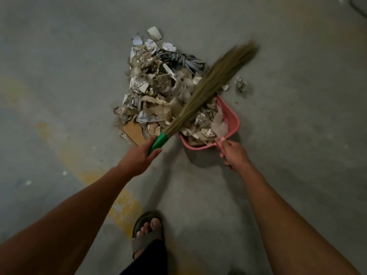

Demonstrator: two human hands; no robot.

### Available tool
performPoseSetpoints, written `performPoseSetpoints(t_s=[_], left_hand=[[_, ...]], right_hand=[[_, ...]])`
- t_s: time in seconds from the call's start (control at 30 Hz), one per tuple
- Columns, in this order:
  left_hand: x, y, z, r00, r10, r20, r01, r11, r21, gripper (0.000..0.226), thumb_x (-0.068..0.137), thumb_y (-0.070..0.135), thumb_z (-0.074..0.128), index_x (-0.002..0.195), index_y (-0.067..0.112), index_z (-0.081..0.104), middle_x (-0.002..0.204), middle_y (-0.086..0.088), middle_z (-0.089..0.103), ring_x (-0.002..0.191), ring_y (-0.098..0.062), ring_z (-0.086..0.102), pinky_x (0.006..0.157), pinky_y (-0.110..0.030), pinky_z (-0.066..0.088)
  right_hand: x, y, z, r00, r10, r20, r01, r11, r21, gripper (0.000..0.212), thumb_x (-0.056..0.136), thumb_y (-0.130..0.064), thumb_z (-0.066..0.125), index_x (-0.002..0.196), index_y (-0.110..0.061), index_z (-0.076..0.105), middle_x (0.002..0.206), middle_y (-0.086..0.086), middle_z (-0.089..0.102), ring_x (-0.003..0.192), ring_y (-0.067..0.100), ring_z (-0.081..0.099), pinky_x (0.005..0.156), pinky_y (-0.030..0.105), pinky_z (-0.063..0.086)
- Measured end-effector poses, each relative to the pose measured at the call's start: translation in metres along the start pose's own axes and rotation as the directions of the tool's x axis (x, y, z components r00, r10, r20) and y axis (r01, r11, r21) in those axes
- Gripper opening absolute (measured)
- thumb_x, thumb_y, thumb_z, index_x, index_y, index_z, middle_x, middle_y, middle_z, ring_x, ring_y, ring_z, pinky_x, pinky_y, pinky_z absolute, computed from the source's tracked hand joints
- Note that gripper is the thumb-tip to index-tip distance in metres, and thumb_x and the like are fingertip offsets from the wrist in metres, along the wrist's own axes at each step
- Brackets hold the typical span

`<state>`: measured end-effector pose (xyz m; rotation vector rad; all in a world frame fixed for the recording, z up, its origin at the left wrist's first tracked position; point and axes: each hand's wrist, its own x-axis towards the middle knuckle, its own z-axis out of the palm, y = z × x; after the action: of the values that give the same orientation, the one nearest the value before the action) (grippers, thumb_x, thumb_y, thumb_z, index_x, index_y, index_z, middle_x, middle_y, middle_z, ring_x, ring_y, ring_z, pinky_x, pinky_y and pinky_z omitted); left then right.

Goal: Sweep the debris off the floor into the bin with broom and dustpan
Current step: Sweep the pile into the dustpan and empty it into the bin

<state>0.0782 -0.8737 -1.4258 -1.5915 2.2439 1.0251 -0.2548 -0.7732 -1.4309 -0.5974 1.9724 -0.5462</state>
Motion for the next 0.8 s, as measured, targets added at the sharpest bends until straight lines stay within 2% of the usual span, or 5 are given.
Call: performPoseSetpoints(t_s=[0.13,0.3,0.4,0.53,0.8], left_hand=[[-0.026,0.000,0.000,0.997,0.028,0.068,-0.024,0.998,-0.060,0.064,0.106,0.062,0.041,0.163,0.040,0.024,0.102,-0.004,0.069,0.080,-0.012,0.066,0.079,-0.036,0.057],[-0.062,0.012,-0.006,1.000,0.009,-0.001,-0.009,0.977,-0.213,0.057,0.107,0.057,0.044,0.161,0.041,0.032,0.082,0.006,0.066,0.070,-0.008,0.066,0.068,-0.028,0.052],[-0.079,0.024,-0.013,0.996,-0.058,-0.063,0.032,0.934,-0.356,0.055,0.108,0.055,0.046,0.160,0.043,0.033,0.076,-0.003,0.065,0.060,-0.014,0.066,0.058,-0.034,0.058],[-0.093,0.043,-0.026,0.972,-0.187,-0.141,0.088,0.849,-0.521,0.057,0.108,0.055,0.047,0.161,0.043,0.031,0.077,-0.014,0.064,0.056,-0.023,0.064,0.047,-0.035,0.055],[-0.119,0.076,-0.055,0.938,-0.297,-0.177,0.135,0.787,-0.602,0.050,0.109,0.053,0.046,0.157,0.043,0.036,0.079,-0.017,0.065,0.055,-0.024,0.062,0.044,-0.034,0.054]], right_hand=[[-0.008,0.014,0.011,1.000,0.024,0.017,-0.026,0.990,0.139,0.044,0.111,-0.053,0.043,0.095,-0.021,0.067,0.074,0.005,0.062,0.041,0.013,0.046,0.040,0.020,0.034],[-0.039,0.023,0.018,0.997,0.057,0.059,-0.072,0.955,0.286,0.039,0.112,-0.051,0.042,0.098,-0.023,0.066,0.072,0.003,0.055,0.040,0.009,0.039,0.040,0.019,0.030],[-0.058,0.028,0.018,0.996,0.067,0.057,-0.082,0.947,0.312,0.039,0.111,-0.053,0.043,0.100,-0.024,0.066,0.072,0.002,0.055,0.040,0.009,0.039,0.039,0.019,0.029],[-0.088,0.033,0.014,0.997,0.075,-0.001,-0.070,0.936,0.345,0.042,0.110,-0.055,0.045,0.098,-0.021,0.067,0.071,0.003,0.055,0.041,0.009,0.040,0.040,0.020,0.030],[-0.171,0.017,-0.018,0.992,0.123,0.006,-0.113,0.898,0.425,0.042,0.111,-0.053,0.043,0.095,-0.018,0.059,0.066,-0.001,0.053,0.039,0.010,0.037,0.039,0.018,0.026]])
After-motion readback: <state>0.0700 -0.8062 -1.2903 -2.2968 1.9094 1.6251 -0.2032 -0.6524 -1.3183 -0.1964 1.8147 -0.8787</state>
